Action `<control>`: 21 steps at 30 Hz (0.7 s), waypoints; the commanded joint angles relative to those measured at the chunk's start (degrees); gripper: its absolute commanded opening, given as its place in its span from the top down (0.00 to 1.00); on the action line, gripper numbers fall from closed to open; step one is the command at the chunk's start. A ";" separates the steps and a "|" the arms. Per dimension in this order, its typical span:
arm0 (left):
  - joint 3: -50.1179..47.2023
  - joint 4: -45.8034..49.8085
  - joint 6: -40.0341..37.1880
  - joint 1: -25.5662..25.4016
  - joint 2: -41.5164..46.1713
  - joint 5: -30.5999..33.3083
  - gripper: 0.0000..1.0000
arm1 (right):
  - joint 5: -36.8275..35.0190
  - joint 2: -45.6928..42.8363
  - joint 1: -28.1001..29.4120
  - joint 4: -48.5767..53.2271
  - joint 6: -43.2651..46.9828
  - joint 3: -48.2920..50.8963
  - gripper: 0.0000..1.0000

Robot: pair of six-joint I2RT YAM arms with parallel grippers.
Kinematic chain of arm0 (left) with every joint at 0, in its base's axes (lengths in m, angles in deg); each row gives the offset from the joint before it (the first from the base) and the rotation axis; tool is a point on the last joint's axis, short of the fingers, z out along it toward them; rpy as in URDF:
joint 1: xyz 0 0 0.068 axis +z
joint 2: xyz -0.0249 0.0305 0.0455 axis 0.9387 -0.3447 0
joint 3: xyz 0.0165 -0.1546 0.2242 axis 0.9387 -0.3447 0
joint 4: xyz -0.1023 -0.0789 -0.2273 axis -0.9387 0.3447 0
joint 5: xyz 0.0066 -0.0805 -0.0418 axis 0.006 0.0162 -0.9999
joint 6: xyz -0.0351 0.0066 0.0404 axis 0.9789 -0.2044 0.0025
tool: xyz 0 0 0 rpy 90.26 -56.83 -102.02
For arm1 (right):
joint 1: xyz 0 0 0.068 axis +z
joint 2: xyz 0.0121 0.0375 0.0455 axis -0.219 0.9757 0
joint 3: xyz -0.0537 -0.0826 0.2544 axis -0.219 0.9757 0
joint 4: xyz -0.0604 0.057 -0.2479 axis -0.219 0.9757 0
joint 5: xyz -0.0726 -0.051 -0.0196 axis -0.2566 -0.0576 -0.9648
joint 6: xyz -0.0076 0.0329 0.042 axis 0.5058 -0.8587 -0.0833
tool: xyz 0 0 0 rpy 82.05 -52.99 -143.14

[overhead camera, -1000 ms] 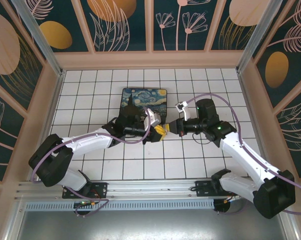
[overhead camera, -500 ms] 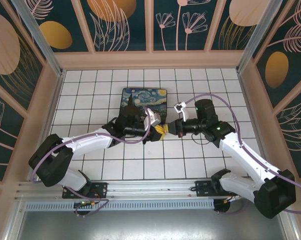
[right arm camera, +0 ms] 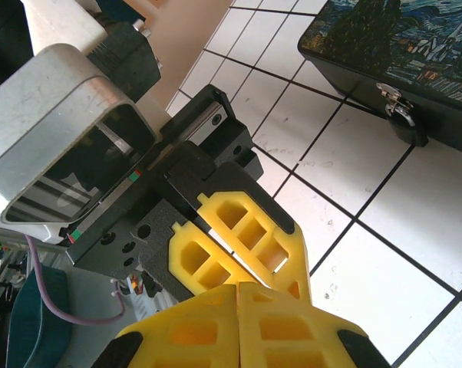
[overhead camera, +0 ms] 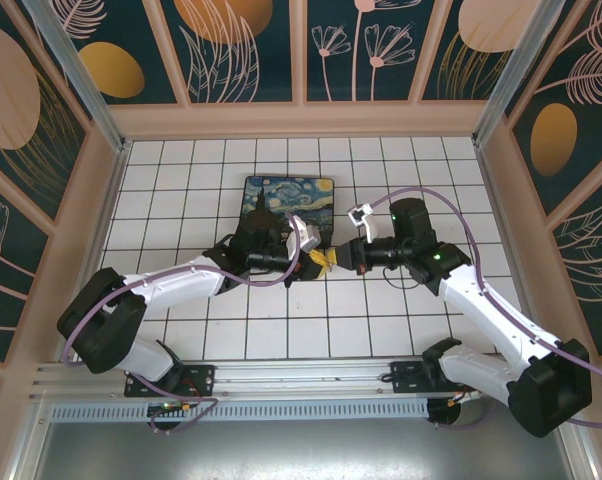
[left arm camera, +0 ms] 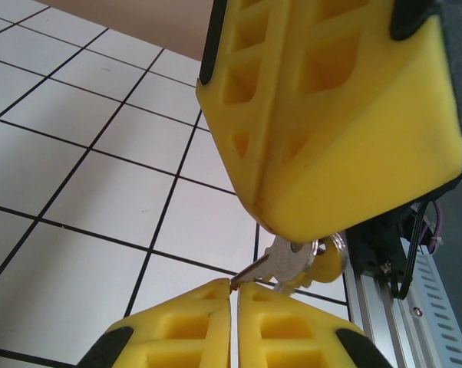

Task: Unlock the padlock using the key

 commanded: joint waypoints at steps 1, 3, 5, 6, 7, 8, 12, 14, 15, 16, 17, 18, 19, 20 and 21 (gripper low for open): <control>0.14 -2.16 -0.10 0.24 -0.04 -0.43 0.90 | 1.46 -0.55 0.45 -0.83 0.19 -0.94 0.93; 0.05 -2.44 0.06 0.24 0.13 -0.57 0.90 | 1.57 -0.43 0.47 -0.96 0.15 -0.88 0.93; 0.23 -2.53 0.53 0.24 0.02 -0.83 0.87 | 1.60 -0.31 0.47 -1.16 0.11 -0.66 0.93; 0.23 -2.54 0.51 0.25 0.04 -0.92 0.84 | 1.65 -0.25 0.47 -1.34 -0.01 -0.51 0.93; 0.10 -2.86 0.71 0.24 0.07 -0.68 0.83 | 1.60 -0.20 0.47 -1.51 -0.06 -0.45 0.93; -0.02 -3.07 0.77 0.24 0.08 -0.45 0.82 | 1.73 -0.10 0.47 -1.60 -0.09 -0.36 0.93; -0.21 -3.34 0.86 0.25 0.21 -0.39 0.80 | 1.96 0.07 0.56 -1.88 -0.24 -0.49 0.93; -0.21 -3.57 0.95 0.24 0.20 -0.58 0.78 | 1.98 0.14 0.69 -1.92 -0.24 -0.51 0.93; -0.29 -3.67 0.98 0.24 0.22 -0.86 0.77 | 1.90 0.26 0.74 -1.97 -0.24 -0.49 0.93; -0.30 -3.71 1.00 0.24 0.18 -0.98 0.77 | 1.83 0.31 0.74 -2.06 -0.32 -0.47 0.93; -0.38 -3.89 1.21 0.24 0.28 -0.90 0.77 | 1.93 0.29 0.82 -2.10 -0.33 -0.45 0.93; -0.54 -4.08 1.29 0.24 0.35 -0.81 0.77 | 1.92 0.41 0.90 -2.17 -0.42 -0.44 0.93; -0.65 -4.42 1.37 0.24 0.37 -0.81 0.77 | 1.92 0.52 1.00 -2.32 -0.37 -0.45 0.93; -0.71 -4.54 1.44 0.25 0.47 -0.91 0.76 | 1.76 0.55 1.09 -2.28 -0.42 -0.45 0.93; -0.72 -4.64 1.49 0.23 0.47 -1.26 0.74 | 1.66 0.71 1.09 -2.34 -0.51 -0.48 0.93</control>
